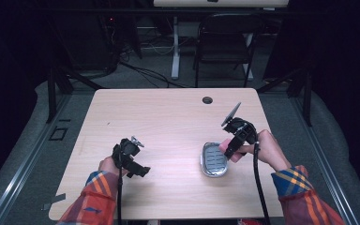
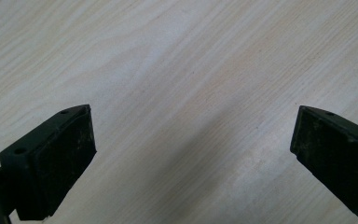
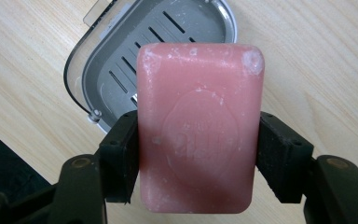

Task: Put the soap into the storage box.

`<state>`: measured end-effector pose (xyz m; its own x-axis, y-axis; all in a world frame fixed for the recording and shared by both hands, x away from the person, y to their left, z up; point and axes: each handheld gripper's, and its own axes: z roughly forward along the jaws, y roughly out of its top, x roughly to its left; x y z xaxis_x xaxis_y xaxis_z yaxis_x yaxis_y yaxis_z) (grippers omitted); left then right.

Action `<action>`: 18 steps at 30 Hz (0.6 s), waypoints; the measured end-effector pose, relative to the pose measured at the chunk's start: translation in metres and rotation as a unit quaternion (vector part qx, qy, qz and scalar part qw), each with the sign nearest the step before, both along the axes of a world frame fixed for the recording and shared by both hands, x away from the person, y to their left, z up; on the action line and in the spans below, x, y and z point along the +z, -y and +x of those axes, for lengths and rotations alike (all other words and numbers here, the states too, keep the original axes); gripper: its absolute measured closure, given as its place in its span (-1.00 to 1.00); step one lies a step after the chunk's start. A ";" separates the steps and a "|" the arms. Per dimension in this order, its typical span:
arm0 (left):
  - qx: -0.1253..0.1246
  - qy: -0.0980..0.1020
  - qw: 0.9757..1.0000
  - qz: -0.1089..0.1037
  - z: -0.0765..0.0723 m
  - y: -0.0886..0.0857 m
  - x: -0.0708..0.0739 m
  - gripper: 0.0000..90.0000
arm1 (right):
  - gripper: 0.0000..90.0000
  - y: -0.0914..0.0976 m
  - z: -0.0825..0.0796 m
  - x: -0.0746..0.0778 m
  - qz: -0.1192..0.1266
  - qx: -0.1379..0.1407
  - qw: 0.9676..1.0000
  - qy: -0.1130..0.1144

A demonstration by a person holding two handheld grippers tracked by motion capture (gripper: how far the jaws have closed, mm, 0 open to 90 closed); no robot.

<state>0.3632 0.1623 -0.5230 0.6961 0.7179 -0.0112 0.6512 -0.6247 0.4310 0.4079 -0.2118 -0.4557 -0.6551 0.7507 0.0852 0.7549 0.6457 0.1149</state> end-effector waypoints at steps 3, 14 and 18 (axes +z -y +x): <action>-0.001 0.001 1.000 -0.002 -0.001 0.000 0.000 -1.00 | -0.17 -0.003 -0.001 0.000 -0.002 0.003 1.000 -0.004; 0.000 0.003 1.000 -0.003 0.000 0.000 -0.001 -1.00 | -0.17 -0.010 0.000 -0.005 -0.010 0.001 1.000 -0.002; -0.002 0.000 1.000 0.000 0.000 0.000 0.000 -1.00 | -0.17 -0.015 0.002 -0.007 -0.014 0.001 1.000 -0.008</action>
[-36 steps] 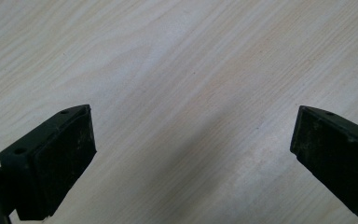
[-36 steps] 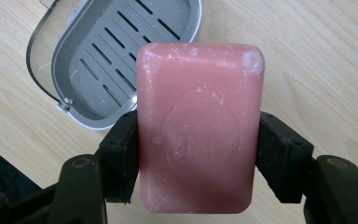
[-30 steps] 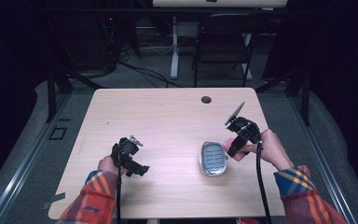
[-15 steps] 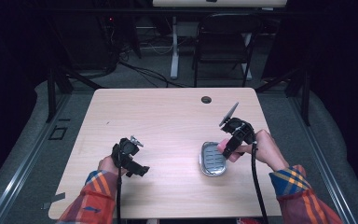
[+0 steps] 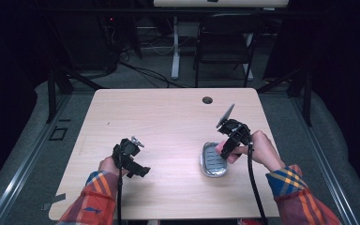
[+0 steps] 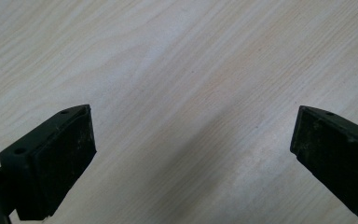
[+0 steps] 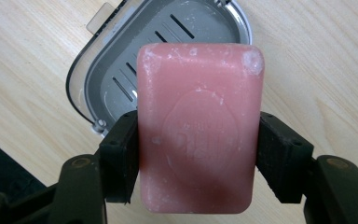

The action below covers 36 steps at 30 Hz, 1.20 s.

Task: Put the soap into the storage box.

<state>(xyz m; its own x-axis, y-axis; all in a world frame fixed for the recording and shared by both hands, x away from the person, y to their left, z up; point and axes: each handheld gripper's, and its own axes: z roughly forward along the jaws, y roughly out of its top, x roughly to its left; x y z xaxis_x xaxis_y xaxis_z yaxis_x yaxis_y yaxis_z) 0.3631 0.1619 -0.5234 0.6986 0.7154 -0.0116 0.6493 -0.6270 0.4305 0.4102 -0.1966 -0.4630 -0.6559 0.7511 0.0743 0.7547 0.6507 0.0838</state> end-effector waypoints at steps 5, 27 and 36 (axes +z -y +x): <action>0.005 0.003 1.000 -0.002 -0.001 -0.001 0.000 -1.00 | -0.17 -0.007 0.001 -0.006 -0.005 -0.005 1.000 -0.006; 0.001 -0.003 1.000 -0.002 0.000 -0.001 -0.001 -1.00 | -0.18 -0.031 0.008 -0.026 -0.032 -0.033 0.999 -0.004; 0.000 -0.003 1.000 -0.002 0.000 -0.001 -0.001 -1.00 | -0.20 -0.024 0.008 -0.027 -0.007 -0.040 0.999 -0.031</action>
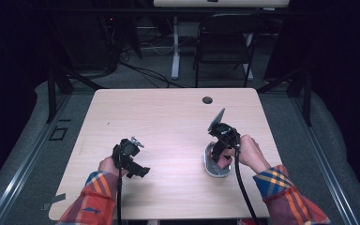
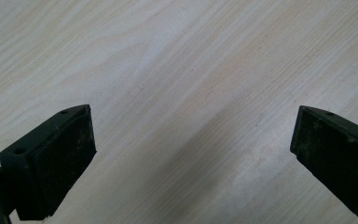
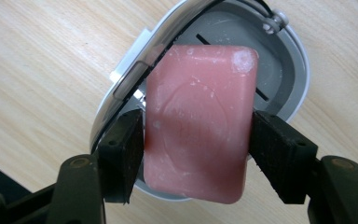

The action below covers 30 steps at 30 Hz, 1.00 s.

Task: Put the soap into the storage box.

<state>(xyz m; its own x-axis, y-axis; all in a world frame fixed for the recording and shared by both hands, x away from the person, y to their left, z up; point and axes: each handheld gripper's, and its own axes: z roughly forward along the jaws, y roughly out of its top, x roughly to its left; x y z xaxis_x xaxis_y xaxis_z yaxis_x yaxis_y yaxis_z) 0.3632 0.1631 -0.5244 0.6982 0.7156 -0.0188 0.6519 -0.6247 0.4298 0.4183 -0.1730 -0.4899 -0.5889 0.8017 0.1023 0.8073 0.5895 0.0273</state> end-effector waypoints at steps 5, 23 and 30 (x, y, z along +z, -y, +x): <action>-0.001 -0.001 1.000 0.001 0.000 0.000 0.000 -1.00 | -0.04 0.004 -0.002 0.005 0.020 -0.001 1.000 -0.011; -0.002 -0.001 1.000 0.001 0.000 0.000 0.000 -1.00 | 0.18 0.006 -0.011 0.018 0.033 0.036 0.999 -0.004; -0.003 -0.002 1.000 0.001 0.000 0.000 0.000 -1.00 | 0.08 0.012 -0.014 0.026 0.037 0.045 0.998 0.020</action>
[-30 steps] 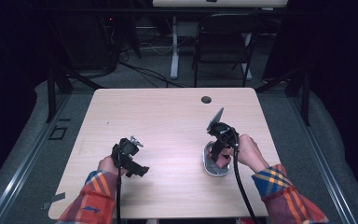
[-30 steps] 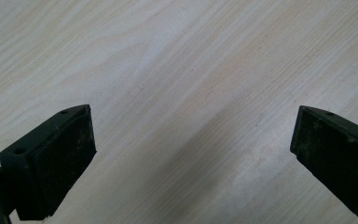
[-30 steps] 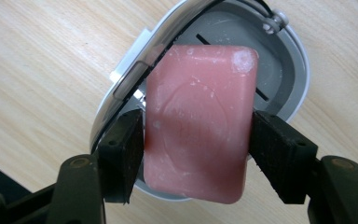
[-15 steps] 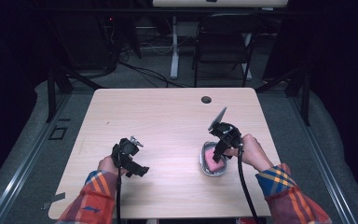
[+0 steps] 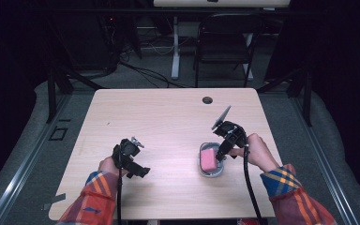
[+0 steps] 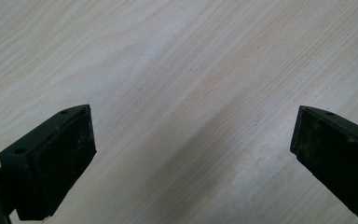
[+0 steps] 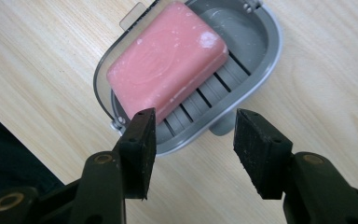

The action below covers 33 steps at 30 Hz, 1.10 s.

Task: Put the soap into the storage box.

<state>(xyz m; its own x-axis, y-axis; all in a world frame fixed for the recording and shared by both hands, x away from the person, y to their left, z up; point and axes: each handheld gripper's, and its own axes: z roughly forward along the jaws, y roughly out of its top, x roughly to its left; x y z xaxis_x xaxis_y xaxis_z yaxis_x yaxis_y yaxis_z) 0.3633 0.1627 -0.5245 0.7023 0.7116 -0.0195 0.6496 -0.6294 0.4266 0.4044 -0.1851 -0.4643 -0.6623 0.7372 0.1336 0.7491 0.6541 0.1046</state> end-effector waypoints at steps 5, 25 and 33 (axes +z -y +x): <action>0.001 0.002 1.000 -0.001 0.000 0.000 0.000 -1.00 | -0.04 0.005 -0.004 0.007 0.008 0.008 1.000 0.026; 0.001 0.003 1.000 0.000 -0.001 0.000 0.000 -1.00 | -0.65 0.040 -0.026 0.018 0.013 0.015 0.995 0.094; 0.001 0.002 1.000 0.001 -0.001 0.000 0.000 -1.00 | -0.82 0.065 -0.037 0.010 0.000 0.008 0.995 0.099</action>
